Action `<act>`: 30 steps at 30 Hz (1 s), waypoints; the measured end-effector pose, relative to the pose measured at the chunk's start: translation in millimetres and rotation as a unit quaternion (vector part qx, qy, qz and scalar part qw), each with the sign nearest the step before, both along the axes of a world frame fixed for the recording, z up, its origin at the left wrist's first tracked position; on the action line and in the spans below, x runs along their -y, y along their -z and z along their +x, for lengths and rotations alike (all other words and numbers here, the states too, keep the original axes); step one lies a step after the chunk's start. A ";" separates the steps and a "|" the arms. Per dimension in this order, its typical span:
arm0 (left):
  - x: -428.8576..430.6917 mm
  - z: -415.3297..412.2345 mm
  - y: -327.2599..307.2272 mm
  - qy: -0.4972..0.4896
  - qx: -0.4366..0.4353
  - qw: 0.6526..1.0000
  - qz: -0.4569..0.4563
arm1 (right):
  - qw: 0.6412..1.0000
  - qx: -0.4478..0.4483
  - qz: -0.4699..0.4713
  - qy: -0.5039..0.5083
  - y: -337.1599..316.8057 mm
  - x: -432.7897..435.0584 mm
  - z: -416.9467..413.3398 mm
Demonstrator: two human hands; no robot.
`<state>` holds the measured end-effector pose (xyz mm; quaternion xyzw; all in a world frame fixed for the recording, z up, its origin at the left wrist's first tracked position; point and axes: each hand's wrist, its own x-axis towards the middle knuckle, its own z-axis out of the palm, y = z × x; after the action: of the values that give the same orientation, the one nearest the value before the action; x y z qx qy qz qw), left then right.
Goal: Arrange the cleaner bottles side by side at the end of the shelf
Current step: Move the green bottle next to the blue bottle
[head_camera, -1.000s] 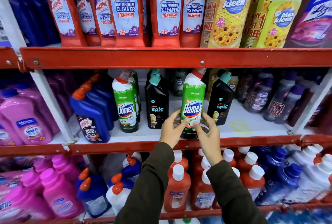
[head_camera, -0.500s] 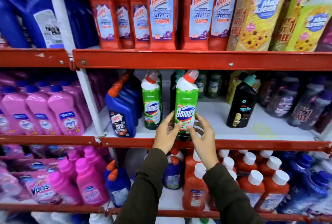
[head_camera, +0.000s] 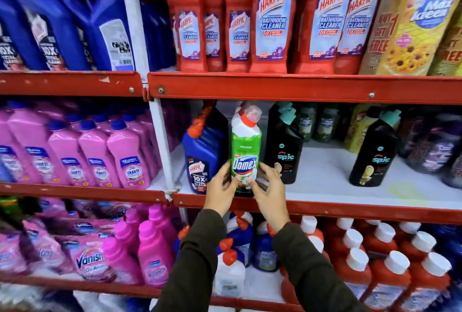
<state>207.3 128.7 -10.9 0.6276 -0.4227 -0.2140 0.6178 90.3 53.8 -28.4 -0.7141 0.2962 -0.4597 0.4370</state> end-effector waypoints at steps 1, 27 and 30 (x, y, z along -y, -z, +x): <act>-0.1 0.8 2.4 0.004 -0.001 1.000 0.002 | 1.000 -0.003 0.002 0.004 2.6 -0.1 0.5; -1.1 -59.8 19.0 -0.257 0.094 0.951 -0.147 | 0.996 0.050 -0.033 0.067 6.6 3.0 -34.7; 12.3 -90.1 16.1 -0.211 0.154 0.952 -0.160 | 0.987 0.075 -0.050 0.133 0.6 16.4 -65.2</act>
<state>117.2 116.5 -27.0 0.6203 -0.3999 0.0910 0.6686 25.1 37.5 -29.0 -0.6527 0.3312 -0.5806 0.3567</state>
